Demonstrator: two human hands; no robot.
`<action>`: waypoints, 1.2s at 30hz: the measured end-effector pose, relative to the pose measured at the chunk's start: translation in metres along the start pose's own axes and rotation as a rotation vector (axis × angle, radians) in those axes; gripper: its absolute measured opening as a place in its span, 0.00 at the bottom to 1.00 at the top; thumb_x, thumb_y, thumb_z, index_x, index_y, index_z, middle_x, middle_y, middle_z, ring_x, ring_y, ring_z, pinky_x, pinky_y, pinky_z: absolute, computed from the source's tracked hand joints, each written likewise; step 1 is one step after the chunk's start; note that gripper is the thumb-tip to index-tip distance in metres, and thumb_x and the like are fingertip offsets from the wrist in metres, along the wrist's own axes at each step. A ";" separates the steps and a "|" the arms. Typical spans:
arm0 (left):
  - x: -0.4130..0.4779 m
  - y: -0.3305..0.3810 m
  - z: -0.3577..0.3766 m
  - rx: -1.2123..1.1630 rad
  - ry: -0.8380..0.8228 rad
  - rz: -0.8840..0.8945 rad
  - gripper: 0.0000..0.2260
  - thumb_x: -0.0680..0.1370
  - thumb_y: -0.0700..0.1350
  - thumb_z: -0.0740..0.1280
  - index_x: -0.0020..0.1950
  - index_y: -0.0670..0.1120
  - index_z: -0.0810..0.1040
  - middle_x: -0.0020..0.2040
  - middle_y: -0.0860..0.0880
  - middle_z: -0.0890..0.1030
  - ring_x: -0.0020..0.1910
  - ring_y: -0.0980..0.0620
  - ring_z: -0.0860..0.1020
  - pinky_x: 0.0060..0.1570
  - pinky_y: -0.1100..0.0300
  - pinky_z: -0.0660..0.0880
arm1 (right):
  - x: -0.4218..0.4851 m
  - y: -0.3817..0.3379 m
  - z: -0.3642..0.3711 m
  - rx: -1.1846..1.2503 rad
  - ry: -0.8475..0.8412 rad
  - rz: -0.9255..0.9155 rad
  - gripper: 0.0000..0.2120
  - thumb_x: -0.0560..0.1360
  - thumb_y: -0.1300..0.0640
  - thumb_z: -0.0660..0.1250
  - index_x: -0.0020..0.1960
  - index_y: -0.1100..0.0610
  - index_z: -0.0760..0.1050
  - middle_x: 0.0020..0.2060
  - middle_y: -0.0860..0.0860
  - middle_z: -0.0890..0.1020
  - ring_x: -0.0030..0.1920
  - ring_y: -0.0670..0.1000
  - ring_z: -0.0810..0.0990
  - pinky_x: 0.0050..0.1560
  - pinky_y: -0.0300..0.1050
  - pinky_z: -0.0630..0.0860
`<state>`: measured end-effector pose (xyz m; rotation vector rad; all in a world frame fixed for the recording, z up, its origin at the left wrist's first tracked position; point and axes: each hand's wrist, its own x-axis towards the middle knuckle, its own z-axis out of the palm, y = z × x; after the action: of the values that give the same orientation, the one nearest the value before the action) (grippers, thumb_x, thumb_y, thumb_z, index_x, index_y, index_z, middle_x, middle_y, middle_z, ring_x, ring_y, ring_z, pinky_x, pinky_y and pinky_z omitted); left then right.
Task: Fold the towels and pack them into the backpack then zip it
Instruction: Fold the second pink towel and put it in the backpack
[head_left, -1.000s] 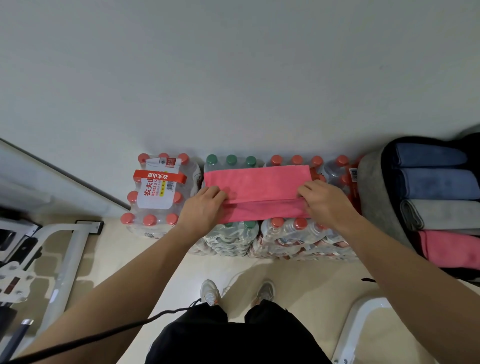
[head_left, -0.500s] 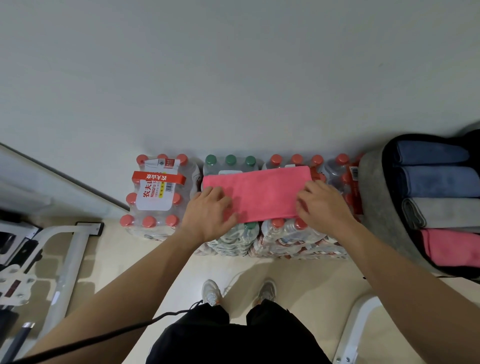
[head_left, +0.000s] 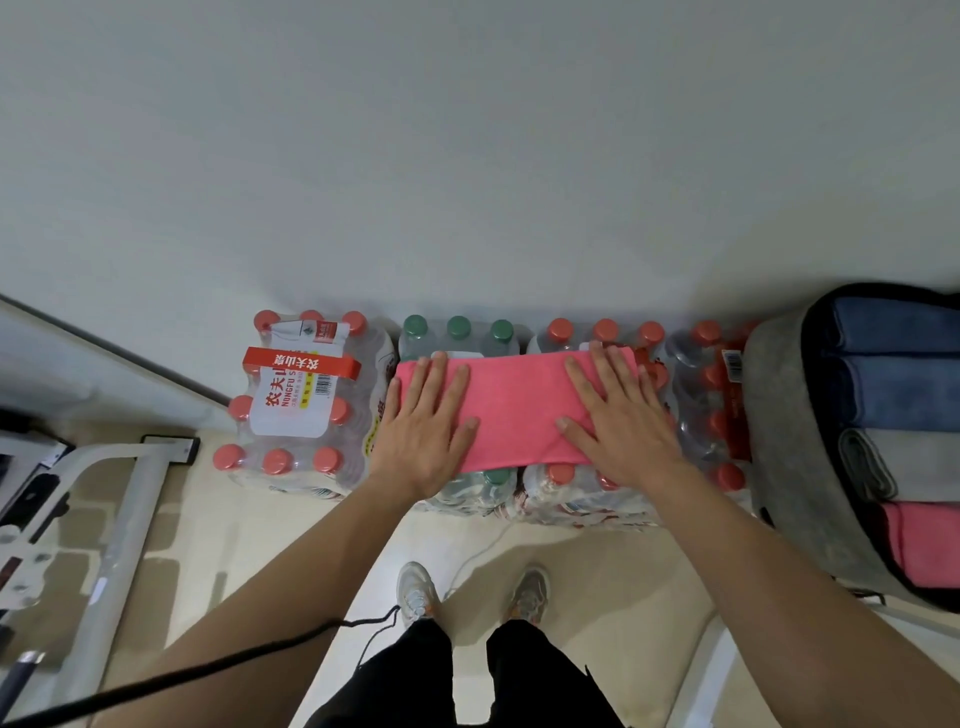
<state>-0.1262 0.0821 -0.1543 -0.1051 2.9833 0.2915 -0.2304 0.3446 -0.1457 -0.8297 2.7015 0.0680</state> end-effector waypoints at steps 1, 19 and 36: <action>0.001 -0.002 -0.002 -0.028 0.009 0.005 0.26 0.83 0.59 0.45 0.81 0.54 0.47 0.81 0.49 0.46 0.80 0.48 0.44 0.77 0.43 0.42 | 0.000 -0.001 -0.002 -0.014 -0.007 0.000 0.39 0.75 0.28 0.34 0.78 0.49 0.29 0.77 0.55 0.32 0.77 0.58 0.30 0.76 0.60 0.35; 0.047 -0.021 -0.073 -0.448 -0.112 -0.396 0.08 0.75 0.50 0.70 0.42 0.47 0.74 0.40 0.50 0.78 0.37 0.55 0.76 0.31 0.61 0.70 | 0.021 -0.013 -0.031 -0.064 -0.135 -0.267 0.48 0.69 0.21 0.50 0.78 0.42 0.30 0.77 0.49 0.31 0.78 0.53 0.32 0.77 0.57 0.37; 0.032 0.018 -0.114 -0.819 0.162 -0.397 0.08 0.76 0.49 0.72 0.48 0.46 0.78 0.43 0.48 0.83 0.39 0.50 0.82 0.33 0.58 0.81 | 0.020 -0.028 -0.022 -0.051 -0.040 -0.209 0.47 0.68 0.20 0.42 0.78 0.41 0.32 0.79 0.54 0.35 0.78 0.58 0.34 0.76 0.63 0.39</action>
<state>-0.1742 0.0759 -0.0446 -0.8121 2.6813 1.4607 -0.2367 0.3080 -0.1297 -1.1085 2.5698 0.1060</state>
